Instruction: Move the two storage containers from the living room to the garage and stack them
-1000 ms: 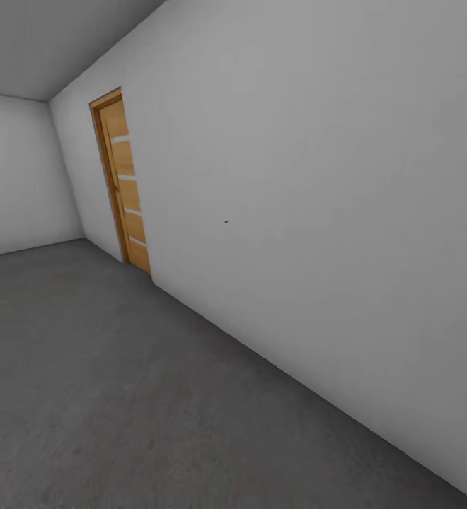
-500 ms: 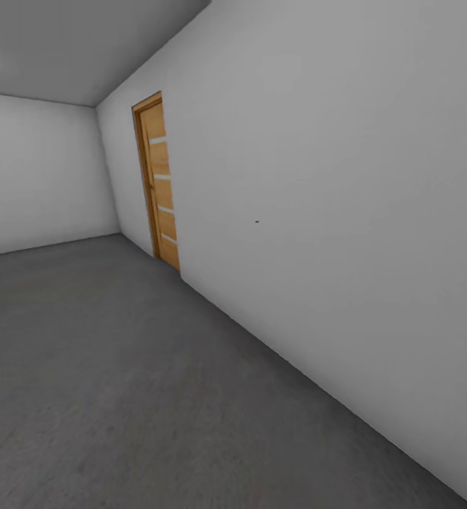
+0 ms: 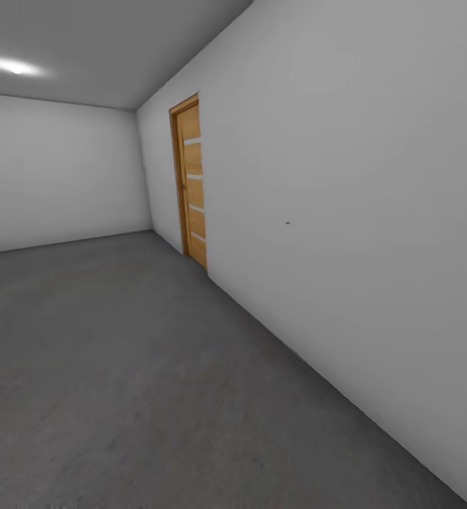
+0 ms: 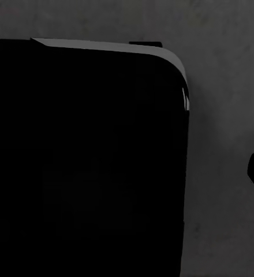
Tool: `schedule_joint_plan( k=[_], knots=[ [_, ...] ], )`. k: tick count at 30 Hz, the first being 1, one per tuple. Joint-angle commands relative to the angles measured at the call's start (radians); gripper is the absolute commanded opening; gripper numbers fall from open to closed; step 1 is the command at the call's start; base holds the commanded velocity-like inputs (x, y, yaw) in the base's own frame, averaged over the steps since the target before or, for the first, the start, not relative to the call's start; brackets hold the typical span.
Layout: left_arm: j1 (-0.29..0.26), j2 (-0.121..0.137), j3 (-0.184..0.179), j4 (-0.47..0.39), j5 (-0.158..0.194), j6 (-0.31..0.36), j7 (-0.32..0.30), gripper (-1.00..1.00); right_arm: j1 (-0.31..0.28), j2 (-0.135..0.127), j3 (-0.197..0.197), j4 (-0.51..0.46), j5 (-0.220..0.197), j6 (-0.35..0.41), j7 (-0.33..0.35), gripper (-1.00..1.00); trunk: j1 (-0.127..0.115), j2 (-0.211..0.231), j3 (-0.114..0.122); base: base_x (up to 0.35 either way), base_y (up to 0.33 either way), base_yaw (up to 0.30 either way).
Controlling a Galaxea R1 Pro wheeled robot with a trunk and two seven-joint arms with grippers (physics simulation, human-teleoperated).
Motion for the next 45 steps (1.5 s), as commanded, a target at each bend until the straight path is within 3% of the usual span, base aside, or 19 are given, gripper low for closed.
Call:
schedule_joint_plan(
  k=[1, 3, 9, 20, 29, 45],
  knots=[
    [0.0, 0.001, 0.0, 0.0, 0.018, -0.002, 0.0, 1.0, 0.0, 0.0, 0.001, 0.001, 0.0, -0.005, 0.0, 1.0, 0.0, 0.0, -0.001, 0.0, 0.0, 0.275],
    [0.0, 0.002, 0.0, 0.001, 0.05, -0.001, 0.007, 1.0, 0.0, 0.001, 0.001, 0.001, -0.001, -0.005, 0.0, 1.0, 0.0, 0.0, -0.001, 0.0, 0.0, 0.275],
    [0.0, 0.002, 0.0, 0.001, 0.064, -0.004, 0.01, 1.0, 0.0, 0.0, -0.001, 0.001, -0.004, -0.005, 0.0, 1.0, 0.0, 0.0, -0.001, 0.0, 0.0, 0.275],
    [0.0, 0.004, 0.002, 0.001, 0.067, -0.006, 0.011, 1.0, 0.0, 0.0, -0.001, 0.001, -0.004, -0.005, 0.0, 1.0, 0.0, 0.0, -0.001, 0.0, 0.0, 0.275],
    [0.0, 0.007, 0.049, 0.0, 0.067, -0.006, 0.011, 1.0, 0.0, 0.001, 0.0, 0.001, 0.0, -0.005, 0.0, 1.0, 0.0, 0.0, -0.001, 0.0, 0.0, 0.275],
    [0.0, 0.007, 0.052, 0.001, 0.066, -0.005, 0.011, 1.0, 0.0, 0.001, 0.001, 0.001, 0.001, -0.005, 0.0, 1.0, 0.0, 0.0, -0.001, 0.013, 0.0, 0.275]
  ],
)
